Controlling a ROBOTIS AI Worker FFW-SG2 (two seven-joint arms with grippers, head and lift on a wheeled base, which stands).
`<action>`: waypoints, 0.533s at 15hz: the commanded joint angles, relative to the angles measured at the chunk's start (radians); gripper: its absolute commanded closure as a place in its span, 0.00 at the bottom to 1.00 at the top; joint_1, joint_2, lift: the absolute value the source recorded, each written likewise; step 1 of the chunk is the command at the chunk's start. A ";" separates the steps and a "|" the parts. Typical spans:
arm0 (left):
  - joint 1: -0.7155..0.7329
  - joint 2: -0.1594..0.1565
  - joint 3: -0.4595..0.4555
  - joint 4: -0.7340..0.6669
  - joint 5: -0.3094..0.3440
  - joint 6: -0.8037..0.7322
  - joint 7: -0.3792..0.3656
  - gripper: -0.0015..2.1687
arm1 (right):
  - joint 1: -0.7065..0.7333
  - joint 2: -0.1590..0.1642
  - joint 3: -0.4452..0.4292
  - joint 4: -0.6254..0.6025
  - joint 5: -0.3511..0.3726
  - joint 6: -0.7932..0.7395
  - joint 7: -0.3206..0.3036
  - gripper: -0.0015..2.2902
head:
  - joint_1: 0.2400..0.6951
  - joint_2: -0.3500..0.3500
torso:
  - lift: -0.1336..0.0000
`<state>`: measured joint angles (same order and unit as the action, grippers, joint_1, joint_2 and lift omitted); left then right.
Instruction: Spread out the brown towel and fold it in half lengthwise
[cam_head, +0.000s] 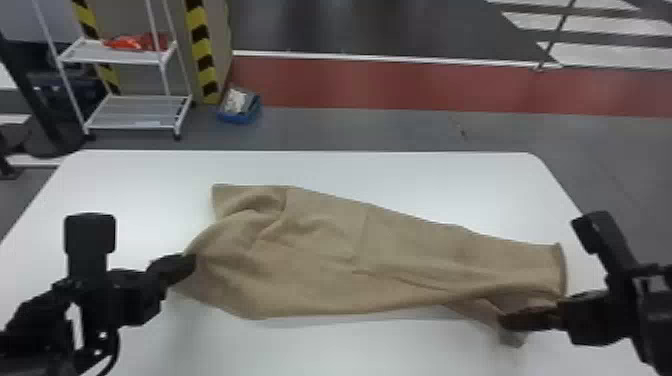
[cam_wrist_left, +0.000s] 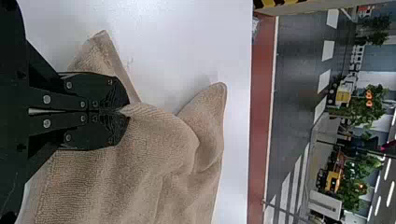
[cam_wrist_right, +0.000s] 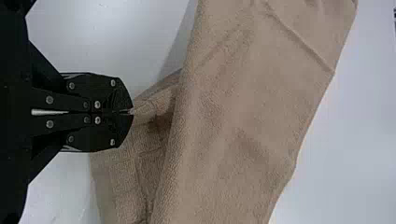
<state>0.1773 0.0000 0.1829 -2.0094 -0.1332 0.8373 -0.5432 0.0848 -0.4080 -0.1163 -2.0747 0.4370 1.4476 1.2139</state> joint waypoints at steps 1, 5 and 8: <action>0.001 -0.003 0.007 0.000 0.000 0.000 -0.001 0.99 | -0.045 -0.006 -0.141 0.035 -0.073 -0.019 -0.002 0.75 | 1.00 0.35 | 0.07; 0.001 -0.003 0.000 -0.006 0.000 0.003 -0.003 0.99 | -0.125 -0.080 -0.263 0.173 -0.115 -0.157 0.003 0.75 | 1.00 0.24 | 0.07; 0.005 -0.003 -0.029 -0.028 -0.008 0.085 -0.006 0.99 | -0.155 -0.092 -0.276 0.259 -0.083 -0.285 -0.004 0.75 | 1.00 0.15 | 0.07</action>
<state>0.1812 0.0000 0.1645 -2.0249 -0.1382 0.8695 -0.5487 -0.0573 -0.4957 -0.3868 -1.8507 0.3397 1.2051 1.2121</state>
